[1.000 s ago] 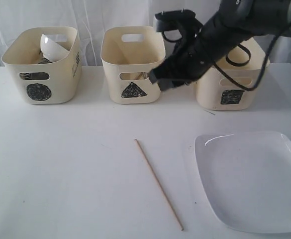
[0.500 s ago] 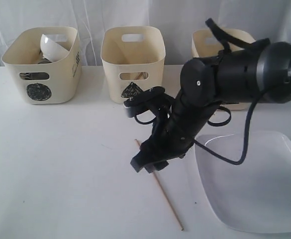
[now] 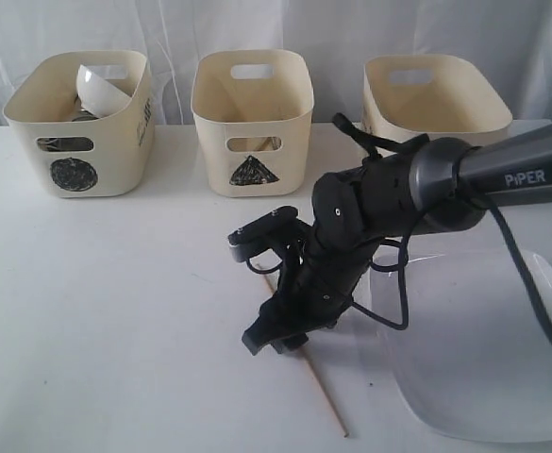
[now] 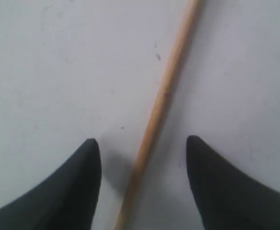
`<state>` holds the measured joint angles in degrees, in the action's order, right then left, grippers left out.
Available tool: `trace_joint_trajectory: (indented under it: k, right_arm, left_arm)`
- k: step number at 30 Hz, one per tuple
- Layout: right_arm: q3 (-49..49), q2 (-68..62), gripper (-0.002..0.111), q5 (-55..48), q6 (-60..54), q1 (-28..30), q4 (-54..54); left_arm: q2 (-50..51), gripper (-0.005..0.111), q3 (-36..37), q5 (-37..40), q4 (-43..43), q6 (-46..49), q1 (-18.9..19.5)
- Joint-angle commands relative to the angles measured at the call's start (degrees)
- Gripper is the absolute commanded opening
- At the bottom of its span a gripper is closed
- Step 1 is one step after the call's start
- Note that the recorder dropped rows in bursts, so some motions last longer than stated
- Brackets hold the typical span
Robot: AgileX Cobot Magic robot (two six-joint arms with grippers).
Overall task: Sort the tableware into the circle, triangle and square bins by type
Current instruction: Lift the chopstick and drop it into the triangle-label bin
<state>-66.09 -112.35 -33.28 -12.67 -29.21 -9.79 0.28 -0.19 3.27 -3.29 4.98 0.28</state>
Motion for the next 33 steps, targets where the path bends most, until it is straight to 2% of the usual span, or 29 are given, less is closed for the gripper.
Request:
trace_joint_trajectory:
  k: [1,3,6,10,12,16,18,19,21,25,30,33]
  right_arm:
    - [0.18,-2.03,0.046,-0.29,2.38,-1.07,0.00]
    - [0.18,-2.30,0.031,-0.39,2.52,-1.14,-0.83]
    - [0.18,-2.18,0.000,0.71,2.52,-1.12,-0.92]
    - [0.48,0.87,0.000,7.14,7.51,-1.00,-2.28]
    - [2.62,5.81,0.000,20.14,11.92,-0.05,-4.67]
    - [4.68,13.98,0.000,40.91,12.05,5.65,-18.50]
    - [3.92,14.80,0.000,49.43,15.55,8.83,-18.60]
    - [3.08,14.58,0.000,51.21,16.10,9.65,-18.16]
    - [-3.79,11.07,0.000,51.75,20.43,12.19,-10.15]
    - [-14.02,4.63,0.000,51.57,28.47,13.24,-1.46]
    - [-28.64,-6.85,0.000,53.54,36.15,13.80,4.53]
    - [-34.12,-11.66,0.000,53.51,37.29,13.80,6.16]
  left_arm:
    - [-0.28,0.000,0.19,-0.17,-0.09,-0.08,0.23]
    - [-0.28,0.000,0.19,-0.17,-0.09,-0.08,0.23]
    - [-0.28,0.000,0.19,-0.17,-0.09,-0.08,0.23]
    - [-0.28,0.000,0.19,-0.17,-0.09,-0.08,0.23]
    - [-0.28,0.000,0.19,-0.17,-0.09,-0.08,0.23]
    - [-0.28,0.000,0.19,-0.17,-0.09,-0.08,0.23]
    - [-0.28,0.000,0.19,-0.17,-0.09,-0.08,0.23]
    - [-0.28,0.000,0.19,-0.17,-0.09,-0.08,0.23]
    - [-0.28,0.000,0.19,-0.17,-0.09,-0.08,0.23]
    - [-0.28,0.000,0.19,-0.17,-0.09,-0.08,0.23]
    - [-0.28,0.000,0.19,-0.17,-0.09,-0.08,0.23]
    - [-0.28,0.000,0.19,-0.17,-0.09,-0.08,0.23]
